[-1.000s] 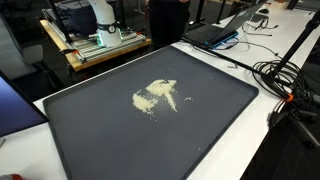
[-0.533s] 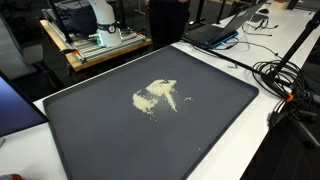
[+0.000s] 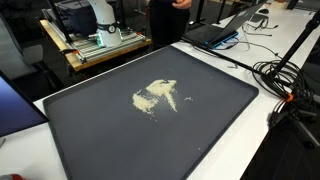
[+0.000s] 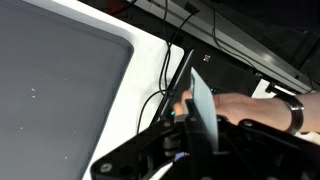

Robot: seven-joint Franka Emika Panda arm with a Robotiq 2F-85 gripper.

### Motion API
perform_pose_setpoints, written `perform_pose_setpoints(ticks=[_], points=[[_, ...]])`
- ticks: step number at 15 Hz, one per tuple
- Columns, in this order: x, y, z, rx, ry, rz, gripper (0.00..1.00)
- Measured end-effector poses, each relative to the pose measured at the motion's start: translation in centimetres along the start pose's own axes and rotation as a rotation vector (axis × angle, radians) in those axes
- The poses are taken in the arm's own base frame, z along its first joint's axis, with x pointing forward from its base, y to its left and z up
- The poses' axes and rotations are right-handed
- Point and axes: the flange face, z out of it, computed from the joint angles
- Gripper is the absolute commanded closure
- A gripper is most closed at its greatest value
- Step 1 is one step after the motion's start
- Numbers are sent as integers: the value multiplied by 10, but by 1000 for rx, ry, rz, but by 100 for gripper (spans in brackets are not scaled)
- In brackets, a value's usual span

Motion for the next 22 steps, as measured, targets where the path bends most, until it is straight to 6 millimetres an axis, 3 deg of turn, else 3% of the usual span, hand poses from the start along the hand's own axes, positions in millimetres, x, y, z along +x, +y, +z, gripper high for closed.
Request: perform_pose_setpoints(ticks=[7, 14, 22], points=[[14, -2, -4, -131, 105, 75, 99], [60, 53, -20, -455, 88, 194, 96], [60, 47, -18, -450, 86, 178, 99]])
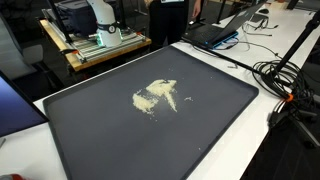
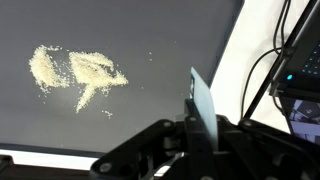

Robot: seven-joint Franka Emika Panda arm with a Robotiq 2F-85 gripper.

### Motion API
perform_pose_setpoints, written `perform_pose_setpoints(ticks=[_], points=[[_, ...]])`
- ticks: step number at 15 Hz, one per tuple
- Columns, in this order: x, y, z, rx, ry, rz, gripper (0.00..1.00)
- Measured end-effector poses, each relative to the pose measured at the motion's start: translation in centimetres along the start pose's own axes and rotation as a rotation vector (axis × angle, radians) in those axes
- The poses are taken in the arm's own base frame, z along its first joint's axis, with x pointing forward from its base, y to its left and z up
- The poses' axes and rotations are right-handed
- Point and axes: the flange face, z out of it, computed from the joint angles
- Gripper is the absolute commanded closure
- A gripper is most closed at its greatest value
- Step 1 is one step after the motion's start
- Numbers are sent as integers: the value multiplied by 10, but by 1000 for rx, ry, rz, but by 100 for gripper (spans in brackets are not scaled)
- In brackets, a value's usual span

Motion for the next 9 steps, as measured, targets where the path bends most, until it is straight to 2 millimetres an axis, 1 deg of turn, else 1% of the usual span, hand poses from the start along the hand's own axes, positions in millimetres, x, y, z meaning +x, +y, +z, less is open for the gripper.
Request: perform_pose_setpoints(ticks=[2, 4, 6, 9], points=[[1, 1, 1, -2, -2, 8, 99], [10, 6, 5, -45, 10, 30, 99], [31, 13, 17, -119, 17, 48, 99], [69, 28, 47, -232, 12, 79, 99]])
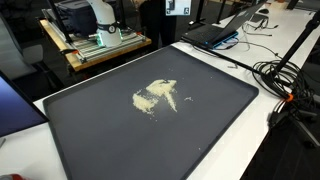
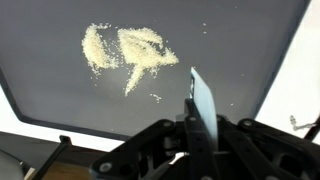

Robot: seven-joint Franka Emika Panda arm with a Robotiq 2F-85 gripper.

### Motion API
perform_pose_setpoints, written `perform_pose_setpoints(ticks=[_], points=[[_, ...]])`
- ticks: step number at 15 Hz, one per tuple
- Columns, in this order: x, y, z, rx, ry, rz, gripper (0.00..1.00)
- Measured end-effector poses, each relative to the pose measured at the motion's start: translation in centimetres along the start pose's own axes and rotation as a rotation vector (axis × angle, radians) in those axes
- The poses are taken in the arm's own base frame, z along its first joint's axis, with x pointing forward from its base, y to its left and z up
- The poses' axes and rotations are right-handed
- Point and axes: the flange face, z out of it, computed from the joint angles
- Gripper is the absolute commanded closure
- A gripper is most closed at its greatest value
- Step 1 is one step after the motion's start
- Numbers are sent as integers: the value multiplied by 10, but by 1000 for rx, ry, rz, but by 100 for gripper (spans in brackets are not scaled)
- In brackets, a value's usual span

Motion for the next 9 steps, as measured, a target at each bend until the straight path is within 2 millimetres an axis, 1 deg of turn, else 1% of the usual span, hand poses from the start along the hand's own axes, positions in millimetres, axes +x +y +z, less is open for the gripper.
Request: perform_pose_setpoints(ticks=[2, 5, 9], points=[[23, 7, 28, -59, -24, 24, 99], [51, 26, 70, -103, -61, 76, 99], [75, 53, 122, -109, -82, 188, 99]])
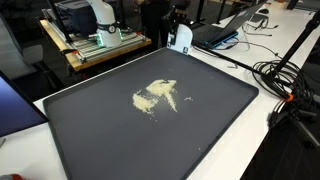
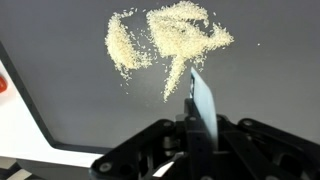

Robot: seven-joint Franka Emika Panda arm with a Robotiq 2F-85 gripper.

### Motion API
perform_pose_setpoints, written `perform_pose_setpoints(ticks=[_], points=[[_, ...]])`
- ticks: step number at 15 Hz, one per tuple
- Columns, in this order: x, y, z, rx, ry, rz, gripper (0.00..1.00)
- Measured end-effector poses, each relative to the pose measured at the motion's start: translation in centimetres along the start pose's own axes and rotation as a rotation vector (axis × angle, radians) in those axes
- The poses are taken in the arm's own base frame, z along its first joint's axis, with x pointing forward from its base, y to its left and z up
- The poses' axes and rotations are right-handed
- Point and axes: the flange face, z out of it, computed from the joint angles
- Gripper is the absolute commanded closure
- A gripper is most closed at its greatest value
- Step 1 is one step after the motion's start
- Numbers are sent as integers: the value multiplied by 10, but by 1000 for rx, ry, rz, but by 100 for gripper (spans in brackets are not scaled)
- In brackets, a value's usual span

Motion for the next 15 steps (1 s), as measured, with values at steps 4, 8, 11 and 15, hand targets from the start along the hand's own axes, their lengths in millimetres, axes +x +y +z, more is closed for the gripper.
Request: perform_pose_setpoints(ticks=[4, 8, 11, 15], points=[[14, -1, 41, 12, -2, 111, 99], [13, -19, 61, -41, 61, 188, 99], [9, -34, 68, -95, 105, 236, 99], [9, -54, 67, -149, 147, 257, 99]])
